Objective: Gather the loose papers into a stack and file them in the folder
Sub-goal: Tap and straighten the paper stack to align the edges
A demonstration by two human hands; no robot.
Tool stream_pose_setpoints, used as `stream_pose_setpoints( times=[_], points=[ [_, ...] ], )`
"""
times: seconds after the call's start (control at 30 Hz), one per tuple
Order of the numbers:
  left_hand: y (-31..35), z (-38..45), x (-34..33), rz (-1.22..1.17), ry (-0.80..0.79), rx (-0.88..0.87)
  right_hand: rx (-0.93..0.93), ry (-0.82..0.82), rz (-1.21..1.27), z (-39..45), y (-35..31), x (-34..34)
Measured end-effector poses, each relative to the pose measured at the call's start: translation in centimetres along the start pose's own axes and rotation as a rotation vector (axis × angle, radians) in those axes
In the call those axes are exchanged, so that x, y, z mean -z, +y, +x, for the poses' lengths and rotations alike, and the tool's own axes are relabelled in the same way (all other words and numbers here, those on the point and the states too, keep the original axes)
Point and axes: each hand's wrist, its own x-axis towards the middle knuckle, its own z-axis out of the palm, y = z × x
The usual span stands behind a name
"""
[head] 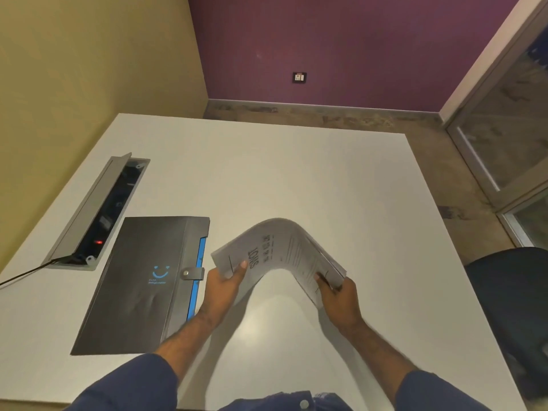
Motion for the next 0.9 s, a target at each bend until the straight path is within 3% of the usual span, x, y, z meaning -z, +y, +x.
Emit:
stream_pose_setpoints(
  times=[0.47, 0.73, 0.9],
  points=[
    [-1.6, -1.6, -0.6, 0.079, -0.065, -0.043, 0.0, 0.12, 0.133, -1.5, 2.0, 0.2],
    [-1.8, -1.2, -1.1, 0.228, -0.025, 0.008, -0.157, 0.069, -0.033, -1.4, 2.1, -0.2],
    [2.1, 2.2, -0.1, 0.336, -0.036, 0.037, -0.226, 0.007, 0.033, 0.2, 0.2, 0.6]
  ],
)
